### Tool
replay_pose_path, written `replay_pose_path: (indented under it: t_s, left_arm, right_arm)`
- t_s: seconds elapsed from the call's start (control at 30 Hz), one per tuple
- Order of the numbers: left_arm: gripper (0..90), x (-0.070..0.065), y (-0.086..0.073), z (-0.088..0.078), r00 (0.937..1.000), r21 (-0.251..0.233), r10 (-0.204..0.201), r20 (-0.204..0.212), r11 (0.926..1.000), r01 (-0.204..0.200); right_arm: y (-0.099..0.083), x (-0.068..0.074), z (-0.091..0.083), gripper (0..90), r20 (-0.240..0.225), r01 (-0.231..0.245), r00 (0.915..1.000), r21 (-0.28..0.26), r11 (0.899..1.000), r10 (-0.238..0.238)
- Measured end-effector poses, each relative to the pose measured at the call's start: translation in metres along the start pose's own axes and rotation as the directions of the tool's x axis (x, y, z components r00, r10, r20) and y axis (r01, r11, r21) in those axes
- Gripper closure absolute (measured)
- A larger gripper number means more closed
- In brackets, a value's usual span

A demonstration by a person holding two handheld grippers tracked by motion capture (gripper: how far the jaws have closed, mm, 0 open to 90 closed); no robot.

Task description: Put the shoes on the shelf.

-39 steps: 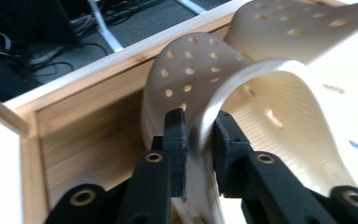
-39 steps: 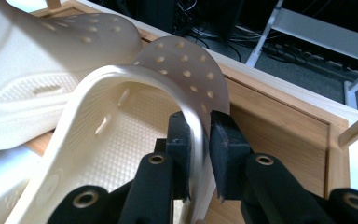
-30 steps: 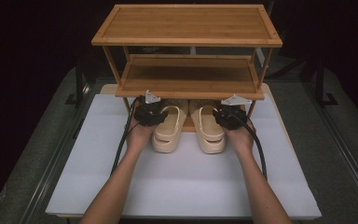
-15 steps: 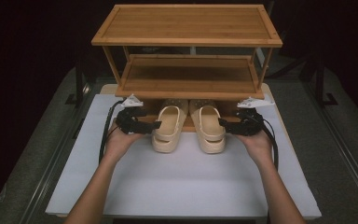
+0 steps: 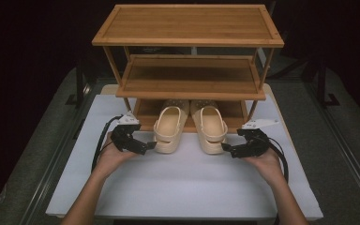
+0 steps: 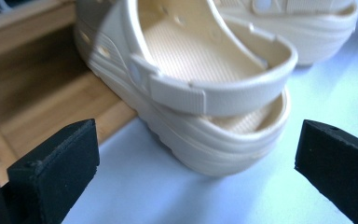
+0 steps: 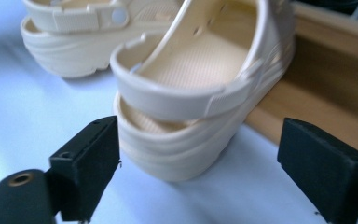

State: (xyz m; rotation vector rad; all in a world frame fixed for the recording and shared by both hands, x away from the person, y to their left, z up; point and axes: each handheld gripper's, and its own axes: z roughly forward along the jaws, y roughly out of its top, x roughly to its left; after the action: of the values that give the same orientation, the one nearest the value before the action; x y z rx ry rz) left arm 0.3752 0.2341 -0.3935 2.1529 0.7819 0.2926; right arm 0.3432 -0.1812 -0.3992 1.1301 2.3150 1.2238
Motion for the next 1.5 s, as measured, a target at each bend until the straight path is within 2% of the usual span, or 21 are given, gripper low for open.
replay_pose_path:
  t_s: [0.07, 0.1, 0.17, 0.27, 0.4, 0.57, 0.87, 1.13, 1.3, 1.43, 1.5]
  left_arm:
    - [0.0, -0.001, -0.001, 0.003, 1.0000, 0.011, 0.006, 0.006, 0.9999, -0.006]
    - [0.0, -0.003, -0.006, 0.012, 0.9996, 0.029, 0.018, 0.023, 0.9994, -0.019]
    - [0.0, -0.004, -0.009, 0.020, 0.9993, 0.050, 0.020, 0.032, 0.9985, -0.022]
    - [0.0, -0.005, -0.012, 0.030, 0.9989, 0.053, 0.021, 0.041, 0.9984, -0.023]
    - [0.0, -0.006, -0.013, 0.042, 0.9982, 0.071, 0.038, 0.046, 0.9967, -0.041]
    - [0.0, -0.008, -0.015, 0.052, 0.9973, 0.095, 0.050, 0.053, 0.9939, -0.055]
    - [0.0, -0.014, -0.007, 0.058, 0.9970, 0.097, 0.064, 0.044, 0.9930, -0.068]
    - [0.0, -0.023, 0.003, 0.070, 0.9957, 0.090, 0.071, 0.060, 0.9930, -0.076]
    - [0.0, -0.026, 0.008, 0.078, 0.9960, 0.076, 0.057, 0.069, 0.9952, -0.063]
    - [0.0, -0.027, 0.010, 0.081, 0.9968, 0.076, 0.059, 0.054, 0.9951, -0.063]
    - [0.0, -0.027, 0.010, 0.080, 0.9967, 0.079, 0.063, 0.051, 0.9946, -0.066]
  right_arm:
    - [-0.003, 0.000, 0.003, 12.3, -0.006, 0.005, 1.0000, 0.001, 1.000, -0.005]
    - [-0.009, 0.000, 0.011, 12.3, -0.024, 0.016, 0.9996, 0.026, 1.000, -0.016]
    - [-0.012, 0.000, 0.017, 11.6, -0.037, 0.018, 0.9992, 0.044, 0.999, -0.016]
    - [-0.015, 0.000, 0.026, 10.6, -0.040, 0.024, 0.9990, 0.068, 0.997, -0.021]
    - [-0.015, 0.000, 0.035, 10.0, -0.071, 0.017, 0.9974, 0.066, 0.998, -0.012]
    - [-0.014, 0.004, 0.044, 10.1, -0.097, 0.030, 0.9951, 0.078, 0.996, -0.022]
    - [-0.011, 0.008, 0.050, 10.5, -0.123, 0.037, 0.9920, 0.068, 0.997, -0.029]
    - [-0.008, 0.009, 0.056, 10.5, -0.124, 0.039, 0.9918, 0.069, 0.997, -0.030]
    - [-0.002, 0.012, 0.061, 10.5, -0.129, 0.049, 0.9909, 0.072, 0.996, -0.039]
    - [0.002, 0.015, 0.065, 9.6, -0.119, 0.056, 0.9918, 0.069, 0.996, -0.048]
    - [0.003, 0.014, 0.066, 9.9, -0.122, 0.042, 0.9920, 0.067, 0.997, -0.033]
